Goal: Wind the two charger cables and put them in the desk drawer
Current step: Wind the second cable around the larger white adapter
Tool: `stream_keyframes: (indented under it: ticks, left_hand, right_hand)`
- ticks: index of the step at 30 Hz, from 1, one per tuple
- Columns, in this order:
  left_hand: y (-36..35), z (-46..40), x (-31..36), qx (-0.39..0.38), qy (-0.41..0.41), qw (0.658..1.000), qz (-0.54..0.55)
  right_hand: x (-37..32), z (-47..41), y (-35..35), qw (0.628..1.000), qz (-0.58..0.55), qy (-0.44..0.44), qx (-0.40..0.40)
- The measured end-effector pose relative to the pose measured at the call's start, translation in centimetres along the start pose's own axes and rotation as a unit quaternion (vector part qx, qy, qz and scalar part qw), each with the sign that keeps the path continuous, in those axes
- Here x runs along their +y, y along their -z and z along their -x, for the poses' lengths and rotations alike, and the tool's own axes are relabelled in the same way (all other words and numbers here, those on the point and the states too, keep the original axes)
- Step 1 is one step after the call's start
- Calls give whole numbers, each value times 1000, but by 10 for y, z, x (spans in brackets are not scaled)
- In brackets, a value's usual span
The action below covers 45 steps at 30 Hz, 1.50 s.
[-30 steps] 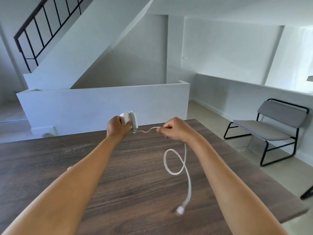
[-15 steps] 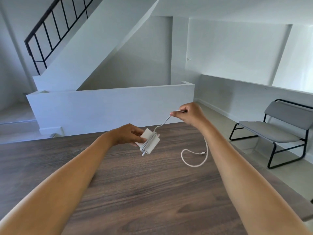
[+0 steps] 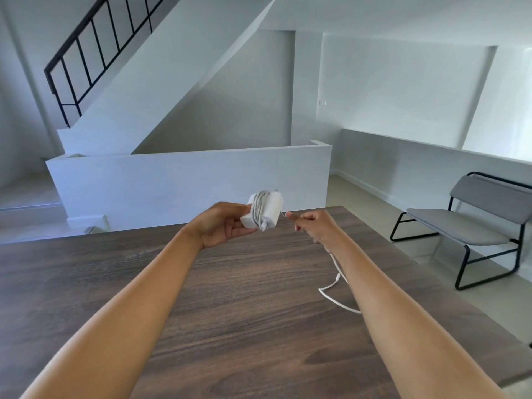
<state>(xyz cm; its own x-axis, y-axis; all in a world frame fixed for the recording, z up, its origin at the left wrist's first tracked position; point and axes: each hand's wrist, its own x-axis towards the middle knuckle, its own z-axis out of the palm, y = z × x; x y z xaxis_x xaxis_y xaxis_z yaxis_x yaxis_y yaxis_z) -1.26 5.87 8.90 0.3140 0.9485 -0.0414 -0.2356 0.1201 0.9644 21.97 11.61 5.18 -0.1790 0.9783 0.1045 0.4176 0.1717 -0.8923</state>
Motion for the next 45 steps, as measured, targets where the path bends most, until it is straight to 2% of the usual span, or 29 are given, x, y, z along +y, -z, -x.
stream_keyframes:
  ticks: [5, 12, 18, 21, 25, 29, 32, 34, 38, 40, 42, 45]
  left_hand:
    - [-15, -14, 8, 105, -45, 987, 113]
    - [-18, -36, 9, 263, -74, 953, 134]
    - [-5, -43, 0, 400, -95, 911, -27]
    - [-1, -44, -7, 424, -114, 864, -245]
    - [-2, -40, -13, 385, -159, 772, -479]
    - [6, -39, -18, 337, -185, 697, -605]
    - [18, -38, -20, 295, -175, 651, -676]
    - [26, -35, -22, 271, -167, 633, -706]
    - [36, -27, -23, 209, -146, 620, -742]
    - [37, -24, -21, 172, -135, 635, -741]
    - [37, -22, -18, 120, -121, 672, -721]
    - [33, -13, -12, 30, -64, 790, -610]
  right_hand:
    - [0, 9, -18, 1000, 6, 2, -24]
    - [-14, 21, -30, 996, 51, 30, -64]
    - [-25, 29, -27, 990, 108, 67, -67]
    - [-31, 32, -22, 983, 145, 95, -67]
    - [-40, 35, -18, 974, 185, 118, -65]
    - [-44, 39, -11, 974, 178, 122, -68]
    - [-48, 40, -3, 978, 166, 115, -58]
    - [-51, 39, 5, 978, 168, 110, -51]
    - [-52, 32, 22, 982, 149, 114, -25]
    - [-52, 25, 27, 983, 138, 121, -4]
    - [-53, 17, 31, 986, 113, 124, 19]
    - [-53, 3, 35, 988, 76, 121, 59]
